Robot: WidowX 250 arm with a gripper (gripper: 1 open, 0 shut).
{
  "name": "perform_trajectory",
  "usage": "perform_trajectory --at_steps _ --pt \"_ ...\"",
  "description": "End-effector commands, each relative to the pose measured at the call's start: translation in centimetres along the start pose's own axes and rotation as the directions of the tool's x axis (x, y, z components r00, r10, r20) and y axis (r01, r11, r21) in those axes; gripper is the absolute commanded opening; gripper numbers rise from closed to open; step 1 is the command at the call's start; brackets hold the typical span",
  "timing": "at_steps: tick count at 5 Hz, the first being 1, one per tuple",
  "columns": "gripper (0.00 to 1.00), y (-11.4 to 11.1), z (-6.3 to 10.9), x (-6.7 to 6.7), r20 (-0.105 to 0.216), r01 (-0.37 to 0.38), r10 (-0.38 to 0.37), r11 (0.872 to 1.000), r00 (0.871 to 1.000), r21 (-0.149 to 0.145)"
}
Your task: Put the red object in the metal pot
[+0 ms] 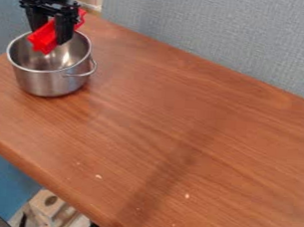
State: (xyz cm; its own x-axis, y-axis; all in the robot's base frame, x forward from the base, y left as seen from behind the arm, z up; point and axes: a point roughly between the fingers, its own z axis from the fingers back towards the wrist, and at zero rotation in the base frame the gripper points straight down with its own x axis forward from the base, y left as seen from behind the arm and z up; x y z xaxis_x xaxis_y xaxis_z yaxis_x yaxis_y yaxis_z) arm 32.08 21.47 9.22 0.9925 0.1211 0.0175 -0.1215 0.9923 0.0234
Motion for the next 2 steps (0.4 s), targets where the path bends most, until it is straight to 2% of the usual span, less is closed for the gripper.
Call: perform_trajectory --at_steps 1,2 --pt "0.0 1.0 2.32 0.55 0.061 -0.03 0.027 0.999 0.998 0.038" --pt "0.0 1.1 2.28 0.64 0.061 -0.037 0.035 0.998 0.998 0.042"
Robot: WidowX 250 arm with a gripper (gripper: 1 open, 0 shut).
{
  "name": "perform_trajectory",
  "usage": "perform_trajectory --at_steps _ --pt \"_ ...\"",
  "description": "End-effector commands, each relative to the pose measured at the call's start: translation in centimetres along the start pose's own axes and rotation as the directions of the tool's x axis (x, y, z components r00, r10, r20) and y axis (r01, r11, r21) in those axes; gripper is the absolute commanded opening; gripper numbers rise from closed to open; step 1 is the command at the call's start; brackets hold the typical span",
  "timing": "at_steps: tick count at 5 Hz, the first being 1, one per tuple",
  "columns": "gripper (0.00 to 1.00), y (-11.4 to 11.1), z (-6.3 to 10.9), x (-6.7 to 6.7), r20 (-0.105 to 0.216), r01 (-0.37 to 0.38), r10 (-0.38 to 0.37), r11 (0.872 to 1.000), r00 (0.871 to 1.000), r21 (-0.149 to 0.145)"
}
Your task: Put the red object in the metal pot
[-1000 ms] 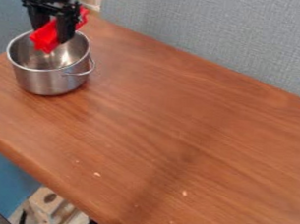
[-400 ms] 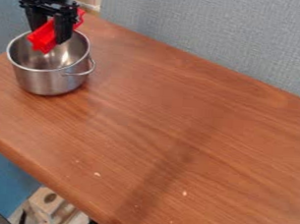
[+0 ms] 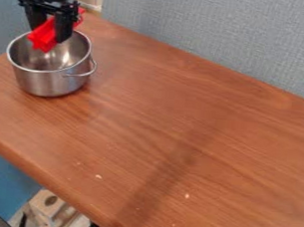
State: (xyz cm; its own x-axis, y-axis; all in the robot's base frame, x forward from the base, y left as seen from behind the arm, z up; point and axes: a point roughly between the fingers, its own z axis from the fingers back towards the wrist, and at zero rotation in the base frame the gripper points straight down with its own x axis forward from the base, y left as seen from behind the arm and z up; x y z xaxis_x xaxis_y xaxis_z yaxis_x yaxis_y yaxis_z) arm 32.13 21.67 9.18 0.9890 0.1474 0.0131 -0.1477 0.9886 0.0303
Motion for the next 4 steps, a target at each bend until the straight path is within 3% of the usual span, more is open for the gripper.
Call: perform_trajectory --at_steps 1,3,4 --pt "0.0 0.9 1.7 0.6 0.056 -0.011 0.009 0.999 0.998 0.04" --pt "0.0 0.9 0.6 0.5 0.038 -0.012 0.01 0.999 0.999 0.049" --pt "1.0 0.8 0.1 0.5 0.03 -0.012 0.01 0.999 1.0 0.052"
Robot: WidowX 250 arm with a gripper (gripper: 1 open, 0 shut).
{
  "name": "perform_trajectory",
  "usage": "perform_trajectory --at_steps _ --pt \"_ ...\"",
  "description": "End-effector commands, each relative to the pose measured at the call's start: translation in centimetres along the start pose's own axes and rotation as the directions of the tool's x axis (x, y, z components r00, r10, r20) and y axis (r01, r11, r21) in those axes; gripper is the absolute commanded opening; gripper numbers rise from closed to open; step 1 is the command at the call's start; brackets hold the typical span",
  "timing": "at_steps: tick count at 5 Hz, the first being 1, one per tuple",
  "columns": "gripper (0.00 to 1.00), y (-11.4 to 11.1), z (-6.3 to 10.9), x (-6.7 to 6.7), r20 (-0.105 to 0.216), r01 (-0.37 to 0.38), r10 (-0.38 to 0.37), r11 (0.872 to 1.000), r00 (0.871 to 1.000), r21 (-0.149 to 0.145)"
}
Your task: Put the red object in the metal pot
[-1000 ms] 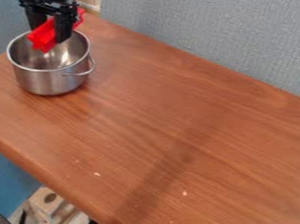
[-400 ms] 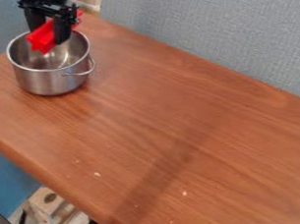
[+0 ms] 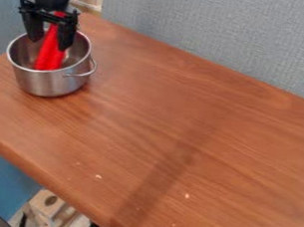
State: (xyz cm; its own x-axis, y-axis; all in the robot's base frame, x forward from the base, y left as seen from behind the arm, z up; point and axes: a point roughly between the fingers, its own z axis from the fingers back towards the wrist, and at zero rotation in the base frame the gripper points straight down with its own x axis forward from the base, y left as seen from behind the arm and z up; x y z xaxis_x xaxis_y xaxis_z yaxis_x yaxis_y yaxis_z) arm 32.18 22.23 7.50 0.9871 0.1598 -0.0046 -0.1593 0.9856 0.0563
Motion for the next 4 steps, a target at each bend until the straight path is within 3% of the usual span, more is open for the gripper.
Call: perform_trajectory --at_steps 1,4 --pt "1.0 0.14 1.71 0.28 0.047 -0.002 0.001 1.0 0.999 0.026" --pt "1.0 -0.65 2.43 -0.14 0.05 0.003 -0.004 1.0 0.999 0.025"
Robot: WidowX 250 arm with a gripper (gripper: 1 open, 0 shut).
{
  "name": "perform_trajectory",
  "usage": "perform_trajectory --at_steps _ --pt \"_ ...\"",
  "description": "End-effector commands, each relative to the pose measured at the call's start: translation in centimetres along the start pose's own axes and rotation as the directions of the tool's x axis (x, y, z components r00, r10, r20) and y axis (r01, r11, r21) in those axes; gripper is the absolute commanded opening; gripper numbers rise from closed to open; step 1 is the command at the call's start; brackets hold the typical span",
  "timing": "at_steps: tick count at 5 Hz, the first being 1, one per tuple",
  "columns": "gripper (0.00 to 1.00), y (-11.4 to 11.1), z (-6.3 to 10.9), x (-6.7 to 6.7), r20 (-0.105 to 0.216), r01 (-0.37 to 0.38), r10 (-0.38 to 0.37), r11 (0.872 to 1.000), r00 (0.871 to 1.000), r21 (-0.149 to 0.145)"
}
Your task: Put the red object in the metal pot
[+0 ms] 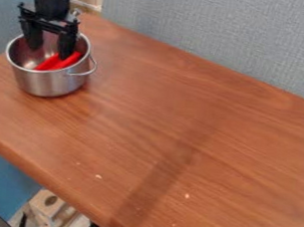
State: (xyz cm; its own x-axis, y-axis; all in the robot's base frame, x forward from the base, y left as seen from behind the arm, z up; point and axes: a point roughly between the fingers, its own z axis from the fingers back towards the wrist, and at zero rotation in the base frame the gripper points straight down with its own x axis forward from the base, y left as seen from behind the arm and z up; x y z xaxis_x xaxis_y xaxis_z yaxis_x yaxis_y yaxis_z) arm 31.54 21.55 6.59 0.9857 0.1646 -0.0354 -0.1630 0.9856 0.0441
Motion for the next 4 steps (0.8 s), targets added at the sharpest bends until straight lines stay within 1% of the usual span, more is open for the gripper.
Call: perform_trajectory --at_steps 1,4 --pt "1.0 -0.33 3.59 0.37 0.082 0.007 -0.011 0.999 0.997 0.037" --pt "1.0 -0.98 4.34 -0.03 0.087 0.01 -0.013 0.999 0.996 0.036"
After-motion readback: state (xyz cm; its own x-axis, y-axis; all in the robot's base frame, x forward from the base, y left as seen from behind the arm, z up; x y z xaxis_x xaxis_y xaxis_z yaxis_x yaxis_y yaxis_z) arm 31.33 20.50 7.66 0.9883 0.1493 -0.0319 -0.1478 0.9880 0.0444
